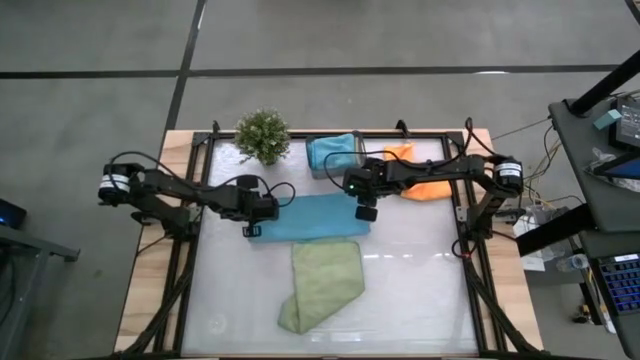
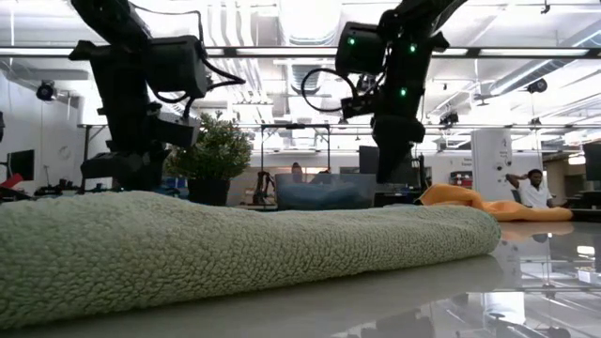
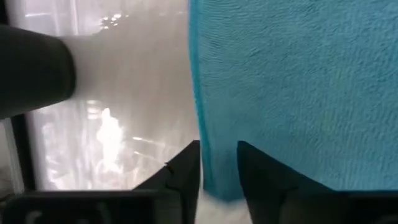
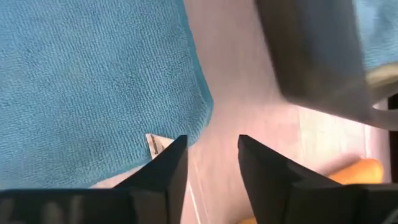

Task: Fold microfiber towels
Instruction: Fold the blue towel

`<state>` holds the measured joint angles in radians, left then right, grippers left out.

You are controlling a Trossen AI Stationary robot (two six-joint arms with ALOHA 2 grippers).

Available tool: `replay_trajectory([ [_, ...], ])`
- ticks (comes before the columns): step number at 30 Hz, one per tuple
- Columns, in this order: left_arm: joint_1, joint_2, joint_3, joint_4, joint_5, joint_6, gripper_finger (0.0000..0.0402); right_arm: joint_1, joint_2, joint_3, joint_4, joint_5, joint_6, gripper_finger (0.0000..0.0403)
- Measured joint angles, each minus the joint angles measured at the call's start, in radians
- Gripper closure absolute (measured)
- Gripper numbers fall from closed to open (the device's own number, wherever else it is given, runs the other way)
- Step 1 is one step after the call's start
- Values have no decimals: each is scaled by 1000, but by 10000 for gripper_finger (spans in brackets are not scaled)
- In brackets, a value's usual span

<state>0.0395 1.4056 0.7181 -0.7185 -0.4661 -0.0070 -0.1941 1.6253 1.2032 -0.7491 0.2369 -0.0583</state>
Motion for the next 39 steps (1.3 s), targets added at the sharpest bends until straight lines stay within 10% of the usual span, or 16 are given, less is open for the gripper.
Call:
replay_trajectory([
  [9, 0, -46, 28, -35, -36, 62, 258, -3, -44, -14, -36, -94, 142, 230],
  [22, -21, -99, -62, 153, 190, -85, 258, -23, -90, -227, 121, -240, 617, 194],
  [39, -22, -97, -90, 193, 146, -92, 258, -29, -99, -412, 504, -372, 746, 148],
])
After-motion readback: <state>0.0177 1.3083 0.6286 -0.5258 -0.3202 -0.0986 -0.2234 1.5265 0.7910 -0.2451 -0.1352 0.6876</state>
